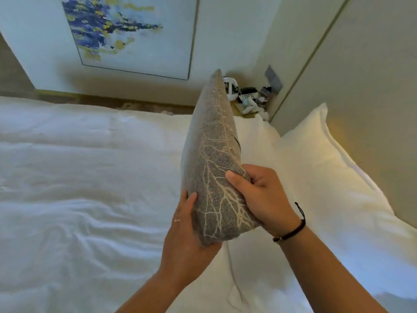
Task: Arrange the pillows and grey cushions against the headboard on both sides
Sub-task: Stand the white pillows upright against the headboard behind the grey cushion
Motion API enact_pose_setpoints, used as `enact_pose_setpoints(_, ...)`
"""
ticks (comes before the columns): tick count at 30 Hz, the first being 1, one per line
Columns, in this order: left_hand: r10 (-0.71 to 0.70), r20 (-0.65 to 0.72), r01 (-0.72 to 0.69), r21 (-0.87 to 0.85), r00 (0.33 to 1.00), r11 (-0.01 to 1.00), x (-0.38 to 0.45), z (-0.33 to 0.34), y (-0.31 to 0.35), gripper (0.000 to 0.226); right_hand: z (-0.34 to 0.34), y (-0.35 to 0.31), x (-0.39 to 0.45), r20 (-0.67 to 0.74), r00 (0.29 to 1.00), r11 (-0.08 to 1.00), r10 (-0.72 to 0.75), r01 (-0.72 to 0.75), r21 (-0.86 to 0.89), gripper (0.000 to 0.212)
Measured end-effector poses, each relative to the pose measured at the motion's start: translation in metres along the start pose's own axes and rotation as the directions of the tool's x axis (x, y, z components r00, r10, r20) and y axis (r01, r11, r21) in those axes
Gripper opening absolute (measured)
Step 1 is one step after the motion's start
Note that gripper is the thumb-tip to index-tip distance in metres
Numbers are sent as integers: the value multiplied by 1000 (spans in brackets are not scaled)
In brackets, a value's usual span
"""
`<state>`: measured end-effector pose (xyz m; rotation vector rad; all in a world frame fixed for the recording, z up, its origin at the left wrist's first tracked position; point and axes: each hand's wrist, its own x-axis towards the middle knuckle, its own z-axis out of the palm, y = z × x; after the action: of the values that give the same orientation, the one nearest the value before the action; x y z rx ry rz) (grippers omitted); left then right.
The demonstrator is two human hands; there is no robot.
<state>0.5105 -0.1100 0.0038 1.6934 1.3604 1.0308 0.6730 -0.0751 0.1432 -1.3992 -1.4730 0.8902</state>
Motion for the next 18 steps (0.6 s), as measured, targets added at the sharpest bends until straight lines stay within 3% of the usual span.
enact_pose_setpoints(3, 29, 318, -37, 20, 948, 999, 7, 43, 10, 99, -66, 53, -22, -180, 955, 971, 238, -233, 47, 39)
enact_pose_setpoints(5, -28, 527, 11, 36, 849, 999, 8, 68, 6, 96, -107, 106, -49, -364, 847, 889, 388, -448, -94, 43)
enact_pose_setpoints(7, -80, 583, 65, 47, 808, 997, 6, 89, 2, 95, -140, 154, -80, -483, 719, 739, 499, -645, -196, 42)
enact_pose_setpoints(9, -110, 555, 114, 28, 825, 993, 4, 106, 5, 92, -157, 184, -105, -493, 676, 650, 547, -715, -258, 42)
enact_pose_setpoints(12, -136, 515, 130, 48, 846, 990, 3, 128, 17, 92, -163, 197, -111, -502, 683, 650, 530, -708, -277, 40)
enact_pose_setpoints(18, -161, 488, 108, 135, 858, 985, 11, 164, 45, 95, -145, 195, -92, -355, 825, 742, 440, -557, -373, 36)
